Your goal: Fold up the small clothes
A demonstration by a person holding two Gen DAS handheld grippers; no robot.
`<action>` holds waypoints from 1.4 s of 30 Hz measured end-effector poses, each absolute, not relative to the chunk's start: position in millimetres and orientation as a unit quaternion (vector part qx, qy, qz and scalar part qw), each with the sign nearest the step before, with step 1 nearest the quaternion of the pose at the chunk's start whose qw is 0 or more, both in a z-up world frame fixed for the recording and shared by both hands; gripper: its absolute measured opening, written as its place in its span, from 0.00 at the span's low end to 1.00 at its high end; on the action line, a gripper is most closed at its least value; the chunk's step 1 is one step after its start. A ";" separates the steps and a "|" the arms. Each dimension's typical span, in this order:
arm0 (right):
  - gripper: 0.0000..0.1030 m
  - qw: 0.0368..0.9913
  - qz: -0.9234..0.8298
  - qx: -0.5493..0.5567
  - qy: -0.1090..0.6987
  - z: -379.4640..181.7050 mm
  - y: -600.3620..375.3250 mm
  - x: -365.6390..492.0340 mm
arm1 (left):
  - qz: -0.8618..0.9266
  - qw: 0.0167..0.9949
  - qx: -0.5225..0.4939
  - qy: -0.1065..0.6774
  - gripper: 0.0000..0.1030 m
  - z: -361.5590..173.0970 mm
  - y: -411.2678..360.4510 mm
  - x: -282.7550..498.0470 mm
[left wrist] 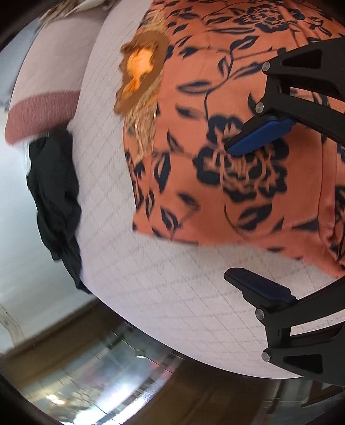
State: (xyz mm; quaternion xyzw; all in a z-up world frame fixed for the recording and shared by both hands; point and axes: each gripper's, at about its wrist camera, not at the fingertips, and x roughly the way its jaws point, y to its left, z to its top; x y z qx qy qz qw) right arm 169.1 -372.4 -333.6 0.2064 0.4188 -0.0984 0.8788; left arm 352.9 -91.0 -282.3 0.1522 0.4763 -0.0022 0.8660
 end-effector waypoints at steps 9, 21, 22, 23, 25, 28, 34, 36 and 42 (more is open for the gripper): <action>0.20 0.885 -0.042 0.164 0.433 -365.1 -289.5 232.2 | 0.007 0.859 0.167 0.485 0.85 -289.9 -84.2 362.1; 0.20 0.884 -0.145 0.161 0.414 -334.7 -350.3 123.3 | 0.002 0.866 0.186 0.463 0.85 -281.8 -92.1 347.8; 0.20 0.883 -0.152 0.169 0.410 -336.4 -358.2 111.8 | 0.004 0.864 0.193 0.466 0.85 -285.2 -92.7 348.1; 0.20 0.881 -0.161 0.177 0.408 -340.7 -365.6 100.9 | 0.006 0.861 0.199 0.467 0.85 -288.5 -93.8 347.8; 0.20 0.870 -0.170 0.186 0.424 -357.4 -375.8 89.7 | 0.009 0.860 0.210 0.465 0.85 -292.7 -97.2 346.7; 0.20 0.881 -0.163 0.170 0.411 -353.6 -372.9 80.9 | 0.006 0.864 0.209 0.457 0.85 -285.7 -98.3 342.2; 0.20 0.897 -0.108 0.175 0.392 -336.7 -345.3 84.5 | -0.022 0.873 0.197 0.446 0.85 -275.4 -108.4 335.0; 0.20 0.896 -0.068 0.196 0.393 -344.0 -330.5 93.3 | -0.033 0.866 0.211 0.451 0.85 -281.0 -115.6 333.2; 0.21 0.895 -0.057 0.163 0.412 -366.8 -299.4 109.5 | -0.031 0.862 0.233 0.449 0.85 -286.0 -123.0 330.5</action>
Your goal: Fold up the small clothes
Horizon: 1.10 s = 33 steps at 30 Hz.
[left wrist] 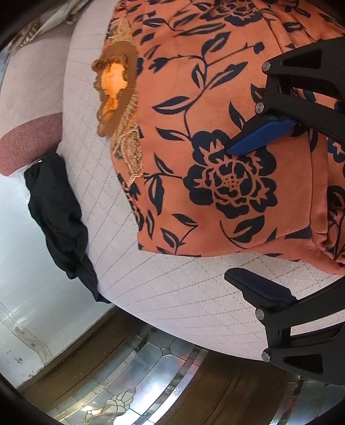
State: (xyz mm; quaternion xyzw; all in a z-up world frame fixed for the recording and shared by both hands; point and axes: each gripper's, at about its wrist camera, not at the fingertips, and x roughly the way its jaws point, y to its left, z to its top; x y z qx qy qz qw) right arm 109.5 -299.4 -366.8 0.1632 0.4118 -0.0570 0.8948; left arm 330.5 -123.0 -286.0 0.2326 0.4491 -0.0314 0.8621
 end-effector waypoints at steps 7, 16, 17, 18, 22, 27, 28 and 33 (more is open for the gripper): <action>0.22 0.893 0.017 0.201 0.402 -351.5 -272.7 127.9 | -0.040 0.868 0.217 0.444 0.85 -280.1 -117.5 332.1; 0.22 0.896 0.035 0.148 0.418 -356.9 -235.6 140.4 | -0.054 0.872 0.201 0.444 0.85 -276.8 -105.4 331.6; 0.22 0.897 0.038 0.153 0.413 -353.1 -236.6 139.9 | -0.053 0.873 0.200 0.442 0.85 -276.1 -103.6 332.0; 0.22 0.899 0.039 0.155 0.408 -350.3 -236.9 138.9 | -0.051 0.875 0.197 0.439 0.85 -274.7 -101.2 332.6; 0.22 0.893 0.055 0.152 0.419 -360.4 -232.4 144.1 | -0.053 0.877 0.190 0.438 0.85 -273.5 -98.6 335.0; 0.22 0.897 0.056 0.116 0.423 -358.0 -223.4 147.1 | -0.058 0.876 0.198 0.436 0.85 -276.2 -104.8 334.7; 0.22 0.897 0.055 0.117 0.423 -355.0 -226.8 146.5 | -0.059 0.876 0.198 0.435 0.85 -276.1 -105.5 334.7; 0.22 0.913 -0.006 0.102 0.394 -335.3 -260.5 127.3 | -0.059 0.878 0.194 0.434 0.85 -274.8 -104.3 333.2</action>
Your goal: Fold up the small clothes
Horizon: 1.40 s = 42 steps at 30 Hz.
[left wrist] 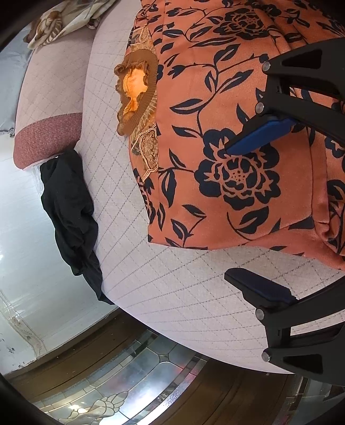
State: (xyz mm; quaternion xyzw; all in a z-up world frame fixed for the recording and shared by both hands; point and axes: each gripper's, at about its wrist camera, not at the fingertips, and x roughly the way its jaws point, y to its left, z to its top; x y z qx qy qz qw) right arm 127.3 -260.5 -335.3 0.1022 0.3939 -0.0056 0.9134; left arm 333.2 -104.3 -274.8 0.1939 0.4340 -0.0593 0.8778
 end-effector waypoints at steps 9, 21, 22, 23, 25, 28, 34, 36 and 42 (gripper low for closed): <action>0.23 0.878 -0.128 0.113 0.446 -368.5 -328.5 107.7 | -0.065 0.866 0.202 0.453 0.85 -287.6 -103.9 332.1; 0.37 0.891 -0.092 0.144 0.421 -311.4 -337.3 56.9 | -0.070 0.870 0.179 0.453 0.85 -286.9 -81.0 300.0; 0.65 0.890 -0.093 0.154 0.420 -306.2 -341.8 43.8 | -0.071 0.869 0.176 0.458 0.85 -290.3 -75.2 290.3; 0.76 0.891 -0.101 0.163 0.412 -302.1 -345.8 30.0 | -0.072 0.867 0.173 0.462 0.85 -293.0 -72.6 284.8; 0.78 0.898 -0.110 0.171 0.391 -295.9 -355.8 0.2 | -0.073 0.872 0.153 0.459 0.86 -295.1 -62.3 268.9; 0.78 0.891 -0.113 0.176 0.403 -294.7 -362.6 -28.1 | -0.070 0.872 0.149 0.461 0.87 -299.4 -51.3 236.2; 0.73 0.887 -0.098 0.190 0.409 -307.6 -346.2 -70.6 | -0.076 0.881 0.150 0.441 0.88 -294.1 -37.3 153.8; 0.63 0.885 -0.081 0.205 0.411 -314.2 -334.8 -75.9 | -0.077 0.883 0.155 0.437 0.88 -294.6 -34.9 137.2; 0.56 0.860 -0.038 0.241 0.448 -344.6 -304.0 -64.1 | -0.082 0.877 0.162 0.445 0.88 -298.3 -22.7 102.9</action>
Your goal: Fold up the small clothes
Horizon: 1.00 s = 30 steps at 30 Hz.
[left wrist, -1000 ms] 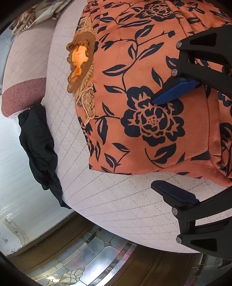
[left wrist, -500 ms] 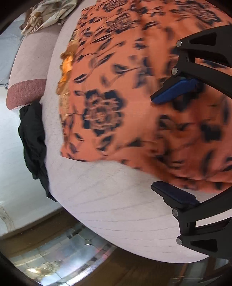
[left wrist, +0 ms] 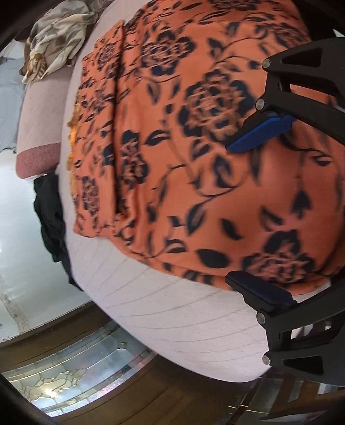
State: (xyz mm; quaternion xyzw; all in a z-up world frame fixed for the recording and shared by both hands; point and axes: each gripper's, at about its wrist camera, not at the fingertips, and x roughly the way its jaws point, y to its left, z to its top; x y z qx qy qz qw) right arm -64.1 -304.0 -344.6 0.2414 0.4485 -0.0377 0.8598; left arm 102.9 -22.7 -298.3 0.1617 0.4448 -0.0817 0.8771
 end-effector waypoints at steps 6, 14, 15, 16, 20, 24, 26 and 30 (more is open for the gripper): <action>0.55 0.840 -0.040 0.219 0.495 -376.1 -280.6 -72.2 | -0.072 0.869 0.151 0.466 0.93 -303.2 -11.3 87.5; 0.54 0.841 -0.016 0.243 0.483 -346.4 -287.1 -60.9 | -0.092 0.872 0.164 0.453 0.93 -273.1 -41.2 91.6; 0.54 0.845 -0.020 0.243 0.476 -338.9 -287.5 -51.2 | -0.095 0.871 0.160 0.454 0.93 -270.1 -48.7 97.1; 0.53 0.848 -0.020 0.245 0.470 -333.0 -287.2 -41.1 | -0.096 0.873 0.156 0.452 0.93 -267.7 -57.9 102.8; 0.39 0.845 -0.027 0.250 0.473 -327.6 -284.0 14.3 | -0.099 0.864 0.167 0.465 0.93 -281.0 -89.8 123.1; 0.37 0.814 -0.043 0.252 0.522 -364.8 -285.9 43.4 | -0.098 0.851 0.192 0.479 0.93 -303.1 -99.9 117.4; 0.36 0.832 -0.035 0.229 0.505 -369.4 -279.3 35.7 | -0.109 0.858 0.183 0.468 0.93 -303.4 -92.3 107.7; 0.37 0.839 -0.010 0.192 0.510 -372.5 -264.2 2.8 | -0.125 0.853 0.143 0.486 0.97 -309.3 -69.2 96.3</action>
